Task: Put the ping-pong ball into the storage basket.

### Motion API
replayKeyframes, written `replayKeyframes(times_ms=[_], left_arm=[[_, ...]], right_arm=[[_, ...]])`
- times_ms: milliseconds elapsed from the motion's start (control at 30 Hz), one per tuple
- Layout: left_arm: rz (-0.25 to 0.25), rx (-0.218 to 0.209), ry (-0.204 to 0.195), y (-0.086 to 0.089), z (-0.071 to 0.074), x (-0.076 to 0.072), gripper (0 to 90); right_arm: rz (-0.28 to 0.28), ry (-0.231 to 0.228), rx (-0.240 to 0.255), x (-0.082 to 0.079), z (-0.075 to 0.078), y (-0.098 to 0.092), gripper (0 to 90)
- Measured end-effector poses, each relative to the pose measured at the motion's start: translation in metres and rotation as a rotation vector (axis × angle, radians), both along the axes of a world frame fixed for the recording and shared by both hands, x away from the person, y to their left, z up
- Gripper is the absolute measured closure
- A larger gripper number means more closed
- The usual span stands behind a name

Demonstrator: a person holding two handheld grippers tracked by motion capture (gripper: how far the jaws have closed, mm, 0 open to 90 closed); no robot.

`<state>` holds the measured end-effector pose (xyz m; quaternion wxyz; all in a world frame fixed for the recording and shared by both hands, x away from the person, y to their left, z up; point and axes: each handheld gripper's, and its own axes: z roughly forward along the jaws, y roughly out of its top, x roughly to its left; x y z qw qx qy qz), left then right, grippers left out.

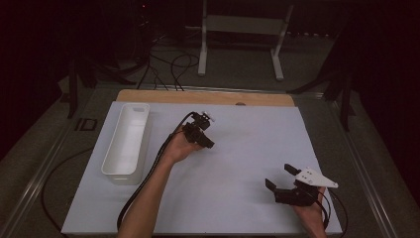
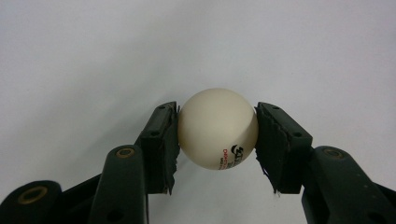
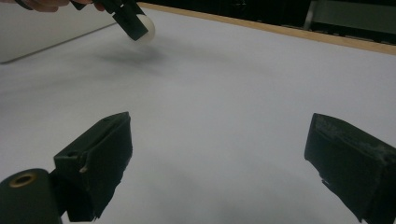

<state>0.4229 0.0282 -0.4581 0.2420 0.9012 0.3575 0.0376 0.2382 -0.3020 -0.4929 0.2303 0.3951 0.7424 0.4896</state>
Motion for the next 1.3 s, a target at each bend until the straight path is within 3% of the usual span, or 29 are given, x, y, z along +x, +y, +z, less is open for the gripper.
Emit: replayKeyframes(times_ms=[1300], left_arm=[[0.058,-0.005,-0.01,0.022,0.02,0.002,51.2]], right_arm=[[0.004,-0.006,0.004,0.0,-0.001,0.0,7.4]])
